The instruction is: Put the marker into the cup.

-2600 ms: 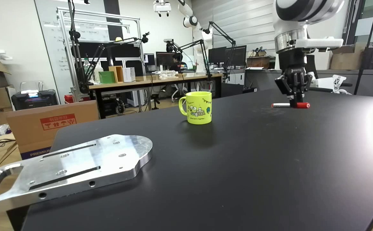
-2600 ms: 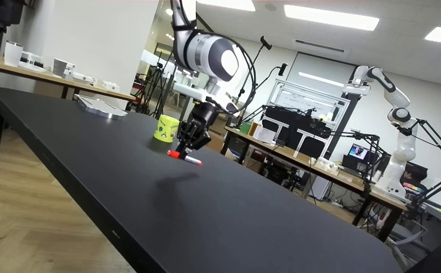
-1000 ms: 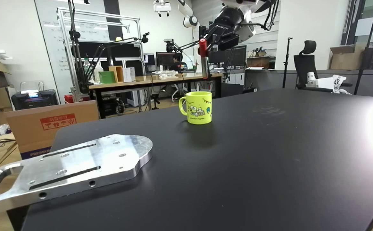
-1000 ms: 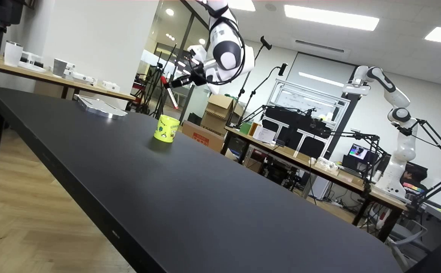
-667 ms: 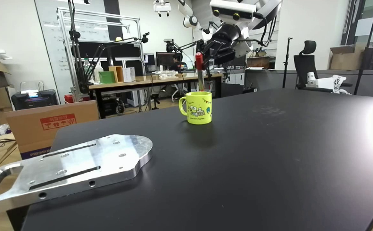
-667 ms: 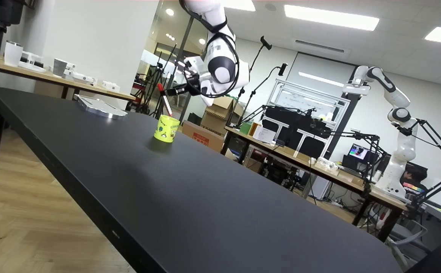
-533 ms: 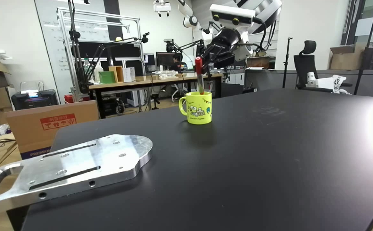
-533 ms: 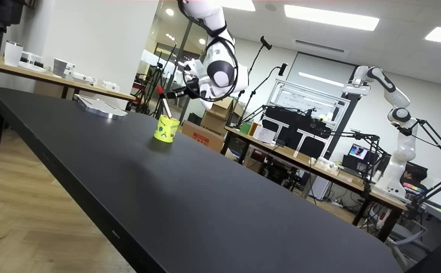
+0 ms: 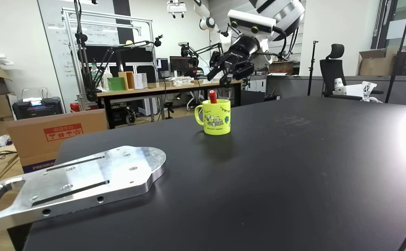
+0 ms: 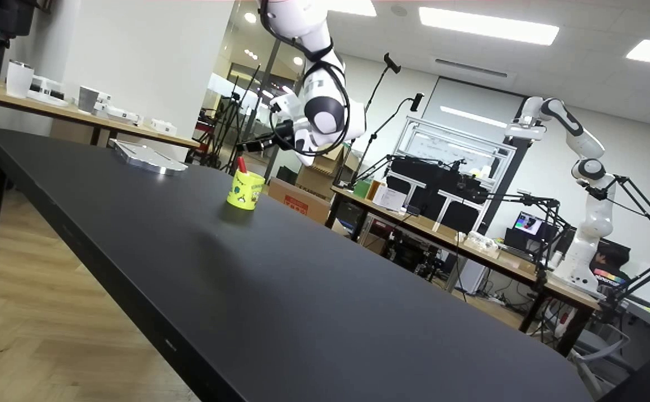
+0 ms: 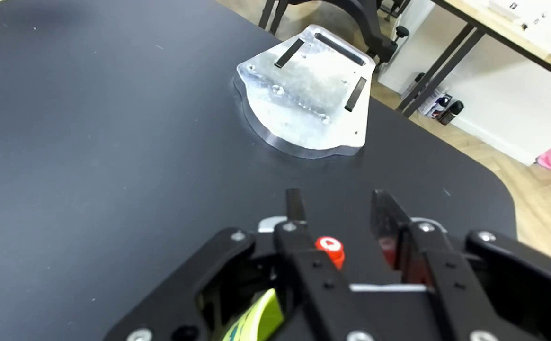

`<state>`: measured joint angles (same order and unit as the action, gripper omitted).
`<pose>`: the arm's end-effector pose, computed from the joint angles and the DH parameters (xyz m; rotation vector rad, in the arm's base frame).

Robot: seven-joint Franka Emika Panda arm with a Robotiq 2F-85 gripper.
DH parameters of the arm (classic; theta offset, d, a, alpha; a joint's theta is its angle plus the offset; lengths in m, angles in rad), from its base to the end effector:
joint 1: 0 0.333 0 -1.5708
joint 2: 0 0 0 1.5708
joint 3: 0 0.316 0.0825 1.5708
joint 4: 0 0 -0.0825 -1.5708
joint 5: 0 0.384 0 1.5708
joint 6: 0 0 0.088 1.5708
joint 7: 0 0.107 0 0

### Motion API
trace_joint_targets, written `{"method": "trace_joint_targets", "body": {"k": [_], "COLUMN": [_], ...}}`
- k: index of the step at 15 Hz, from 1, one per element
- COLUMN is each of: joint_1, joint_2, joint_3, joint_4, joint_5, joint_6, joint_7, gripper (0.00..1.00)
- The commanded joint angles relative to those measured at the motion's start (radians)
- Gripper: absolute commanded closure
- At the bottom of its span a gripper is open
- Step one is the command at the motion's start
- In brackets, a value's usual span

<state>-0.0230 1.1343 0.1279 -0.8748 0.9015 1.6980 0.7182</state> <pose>0.7675 0.1123 0.2193 -1.9764 1.0119 0.7814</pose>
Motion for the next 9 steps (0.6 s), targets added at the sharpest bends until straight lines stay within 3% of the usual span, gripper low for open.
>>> {"method": "trace_joint_targets", "body": {"k": [1, 5, 6, 9], "joint_1": [-0.012, -0.042, -0.021, -0.037], "joint_2": [-0.034, -0.134, -0.081, -0.126], "joint_3": [0.013, 0.016, 0.011, 0.008], "joint_4": [0.066, 0.049, 0.068, 0.069], "joint_5": [-0.007, -0.009, -0.003, -0.002], "joint_6": [-0.036, -0.093, -0.051, -0.089], "joint_7": [-0.001, -0.038, -0.028, -0.031], "gripper": [0.28, 0.02, 0.19, 0.02]}}
